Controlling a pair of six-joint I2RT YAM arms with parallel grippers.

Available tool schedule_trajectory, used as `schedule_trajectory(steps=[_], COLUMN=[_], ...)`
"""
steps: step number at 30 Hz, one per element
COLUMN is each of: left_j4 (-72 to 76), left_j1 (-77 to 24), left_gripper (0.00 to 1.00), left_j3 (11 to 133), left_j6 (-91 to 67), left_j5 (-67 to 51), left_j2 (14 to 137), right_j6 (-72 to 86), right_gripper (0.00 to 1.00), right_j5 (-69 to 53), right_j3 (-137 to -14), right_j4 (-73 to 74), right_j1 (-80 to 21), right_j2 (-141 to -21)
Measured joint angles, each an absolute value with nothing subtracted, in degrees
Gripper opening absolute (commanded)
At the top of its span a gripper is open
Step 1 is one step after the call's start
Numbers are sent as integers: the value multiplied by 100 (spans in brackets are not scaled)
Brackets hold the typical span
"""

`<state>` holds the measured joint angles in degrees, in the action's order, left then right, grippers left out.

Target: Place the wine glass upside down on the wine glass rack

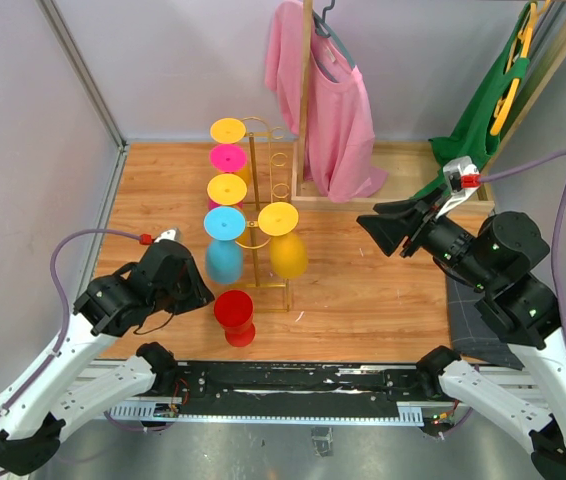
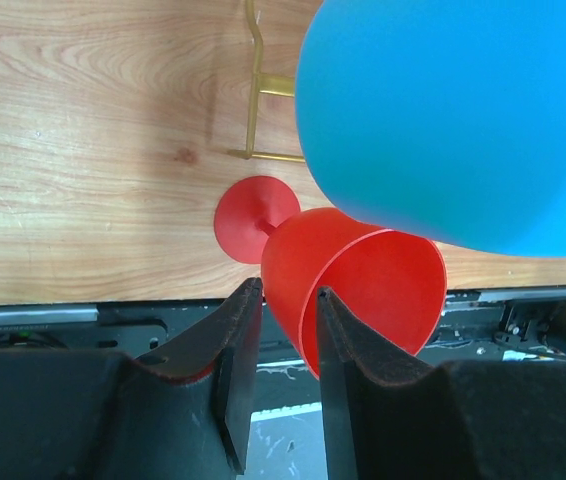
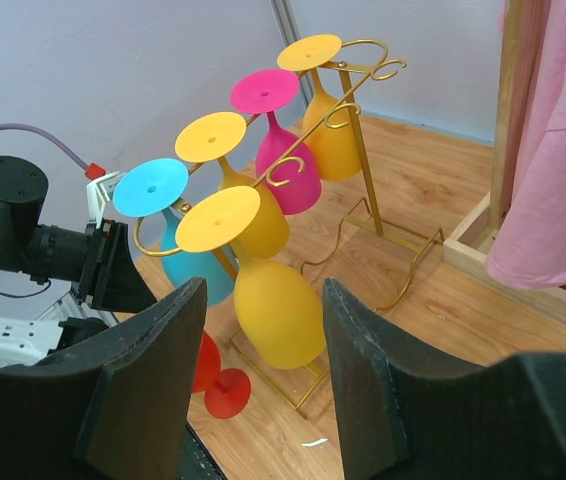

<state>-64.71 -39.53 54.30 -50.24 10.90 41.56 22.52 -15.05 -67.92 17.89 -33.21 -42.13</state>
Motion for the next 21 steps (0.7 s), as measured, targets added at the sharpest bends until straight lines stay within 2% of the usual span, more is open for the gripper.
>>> schedule_trajectory(steps=[21], left_j4=[-6453], left_j1=[-3953], left_gripper=[35], left_j3=[5485], left_j6=[-4770], left_j5=[950], left_j2=[4346], right_j6=[2252], right_gripper=[52], right_j5=[-1505], right_j3=[-6781], right_j4=[1785], right_j1=[-3321], right_j2=[-4276])
